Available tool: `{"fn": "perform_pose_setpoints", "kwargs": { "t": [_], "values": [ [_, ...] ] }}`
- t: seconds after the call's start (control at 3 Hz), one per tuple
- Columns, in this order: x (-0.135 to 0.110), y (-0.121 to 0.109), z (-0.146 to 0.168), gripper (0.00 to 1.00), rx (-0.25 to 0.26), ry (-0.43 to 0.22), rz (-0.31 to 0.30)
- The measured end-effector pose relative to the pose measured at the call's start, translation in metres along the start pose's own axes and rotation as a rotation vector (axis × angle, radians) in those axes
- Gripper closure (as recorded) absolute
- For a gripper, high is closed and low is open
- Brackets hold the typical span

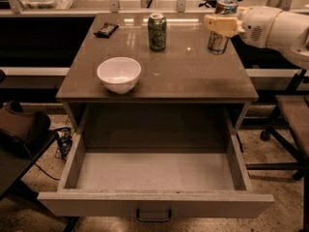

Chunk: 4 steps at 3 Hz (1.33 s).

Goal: Place redbull can into top drawer

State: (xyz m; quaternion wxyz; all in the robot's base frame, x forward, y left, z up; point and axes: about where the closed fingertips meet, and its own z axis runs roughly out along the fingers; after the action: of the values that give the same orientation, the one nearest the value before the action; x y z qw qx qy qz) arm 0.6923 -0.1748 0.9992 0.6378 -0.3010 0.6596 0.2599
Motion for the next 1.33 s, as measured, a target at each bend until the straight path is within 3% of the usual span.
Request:
{"fn": "perform_pose_setpoints", "kwargs": {
  "t": [0.33, 0.67, 1.0, 1.33],
  "values": [
    [-0.018, 0.054, -0.029, 1.0, -0.054, -0.031, 0.011],
    [-0.013, 0.107, -0.049, 1.0, -0.091, -0.02, 0.004],
    [0.024, 0.155, -0.055, 1.0, -0.121, 0.01, 0.015],
    [0.084, 0.202, -0.038, 1.0, -0.185, 0.055, 0.035]
  ]
}}
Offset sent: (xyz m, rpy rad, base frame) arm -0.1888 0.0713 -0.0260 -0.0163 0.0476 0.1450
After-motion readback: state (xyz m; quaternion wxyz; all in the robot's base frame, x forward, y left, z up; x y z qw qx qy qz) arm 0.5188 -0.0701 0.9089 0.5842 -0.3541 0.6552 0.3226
